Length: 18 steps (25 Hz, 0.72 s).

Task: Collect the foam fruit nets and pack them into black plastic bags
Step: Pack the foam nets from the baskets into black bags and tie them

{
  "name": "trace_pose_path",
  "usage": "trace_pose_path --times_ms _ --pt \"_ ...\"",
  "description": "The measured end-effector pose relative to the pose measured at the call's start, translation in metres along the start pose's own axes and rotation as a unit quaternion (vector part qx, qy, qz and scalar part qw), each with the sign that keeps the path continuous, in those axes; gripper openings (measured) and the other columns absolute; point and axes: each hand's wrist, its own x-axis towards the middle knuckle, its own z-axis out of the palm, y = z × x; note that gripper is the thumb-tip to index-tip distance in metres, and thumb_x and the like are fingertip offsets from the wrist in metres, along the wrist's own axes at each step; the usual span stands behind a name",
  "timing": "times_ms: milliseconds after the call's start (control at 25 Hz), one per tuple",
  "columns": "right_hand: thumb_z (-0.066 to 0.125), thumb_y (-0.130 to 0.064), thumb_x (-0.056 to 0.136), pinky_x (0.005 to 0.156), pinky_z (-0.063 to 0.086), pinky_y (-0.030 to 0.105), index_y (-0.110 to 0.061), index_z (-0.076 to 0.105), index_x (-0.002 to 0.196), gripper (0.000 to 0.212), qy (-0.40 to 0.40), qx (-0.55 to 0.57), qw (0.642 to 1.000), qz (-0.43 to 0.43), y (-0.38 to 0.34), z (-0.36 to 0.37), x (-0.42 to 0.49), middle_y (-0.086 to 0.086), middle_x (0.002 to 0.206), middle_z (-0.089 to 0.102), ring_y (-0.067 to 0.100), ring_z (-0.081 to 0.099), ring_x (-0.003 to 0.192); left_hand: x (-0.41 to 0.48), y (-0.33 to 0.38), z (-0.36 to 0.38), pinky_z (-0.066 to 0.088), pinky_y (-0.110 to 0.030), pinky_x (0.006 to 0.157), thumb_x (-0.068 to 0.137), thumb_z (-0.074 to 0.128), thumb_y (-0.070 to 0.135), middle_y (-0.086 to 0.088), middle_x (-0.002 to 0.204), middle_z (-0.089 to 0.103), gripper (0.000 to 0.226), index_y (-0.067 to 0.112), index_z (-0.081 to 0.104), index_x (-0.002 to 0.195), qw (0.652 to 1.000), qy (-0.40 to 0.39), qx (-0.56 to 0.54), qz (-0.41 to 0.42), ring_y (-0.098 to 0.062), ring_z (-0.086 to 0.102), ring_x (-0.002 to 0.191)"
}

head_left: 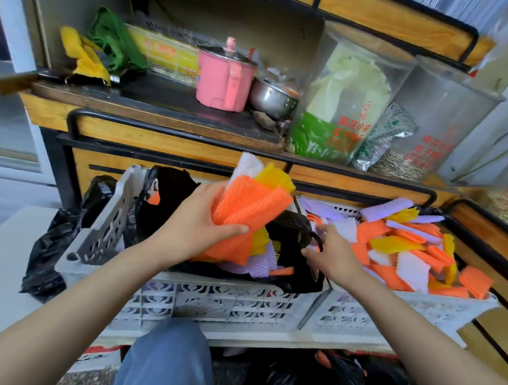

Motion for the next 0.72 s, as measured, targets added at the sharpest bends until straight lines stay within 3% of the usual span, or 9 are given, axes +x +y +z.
trace_pose_path --times_ms 80,200,320,400,480,600,720 --pt "0.062 -0.008 0.088 0.059 0.052 0.028 0.002 0.058 0.091 0.011 -0.027 0.106 0.993 0.047 0.01 -0.01 0.002 0.006 0.072 0.065 0.009 0.063 0.053 -0.003 -0.004 0.009 0.042 -0.019 0.084 0.073 0.078 0.033 0.011 0.122 0.047 0.077 0.03 0.037 0.137 0.998 -0.06 -0.006 -0.002 -0.006 0.048 0.108" --pt "0.061 -0.014 0.09 0.05 0.05 0.025 0.001 0.059 0.07 0.025 0.036 0.124 0.991 0.036 0.007 -0.025 0.004 0.002 0.055 0.062 0.015 0.062 0.049 -0.007 -0.008 0.019 0.038 -0.02 0.089 0.076 0.075 0.036 0.012 0.124 0.044 0.078 0.033 0.031 0.141 0.99 -0.126 0.055 0.026 -0.005 0.043 0.111" --pt "0.058 -0.014 0.093 0.042 0.041 0.013 0.001 0.056 0.066 0.031 0.073 0.131 0.989 -0.02 -0.013 -0.037 0.001 -0.003 0.045 0.055 0.003 0.056 0.039 -0.005 -0.009 0.029 0.033 -0.03 0.101 0.086 0.062 0.042 0.005 0.124 0.039 0.076 0.029 0.02 0.147 0.963 -0.134 0.227 0.053 -0.013 0.039 0.115" --pt "0.056 -0.017 0.094 0.045 0.042 0.013 -0.004 0.055 0.064 0.032 0.084 0.114 0.989 -0.052 -0.026 -0.04 -0.003 0.003 0.05 0.056 0.002 0.055 0.04 -0.003 -0.014 0.036 0.032 -0.036 0.101 0.088 0.061 0.04 -0.002 0.125 0.042 0.076 0.02 0.019 0.149 0.917 -0.082 0.376 0.102 -0.022 0.043 0.116" --pt "0.055 -0.021 0.094 0.057 0.045 0.022 -0.011 0.056 0.066 0.029 0.087 0.085 0.988 -0.091 -0.036 -0.038 -0.008 0.004 0.057 0.058 0.009 0.062 0.054 0.0 -0.018 0.044 0.04 -0.04 0.096 0.079 0.073 0.032 -0.009 0.12 0.054 0.082 0.008 0.03 0.145 0.892 -0.029 0.43 0.132 -0.029 0.053 0.11" --pt "0.054 -0.022 0.094 0.07 0.047 0.032 -0.006 0.061 0.077 0.024 0.099 0.061 0.984 -0.133 -0.044 -0.035 -0.015 0.001 0.062 0.059 0.023 0.063 0.07 0.007 -0.017 0.05 0.034 -0.035 0.103 0.084 0.066 0.034 -0.008 0.132 0.051 0.073 0.01 0.031 0.144 0.938 -0.009 0.332 0.103 -0.026 0.047 0.123" --pt "0.055 -0.021 0.094 0.07 0.05 0.033 -0.006 0.062 0.08 0.021 0.111 0.081 0.98 -0.145 -0.047 -0.037 -0.017 -0.004 0.06 0.057 0.025 0.063 0.07 0.011 -0.03 0.057 0.028 -0.028 0.103 0.094 0.049 0.04 -0.002 0.144 0.039 0.063 0.018 0.023 0.147 0.932 -0.043 0.352 0.068 -0.02 0.037 0.13"
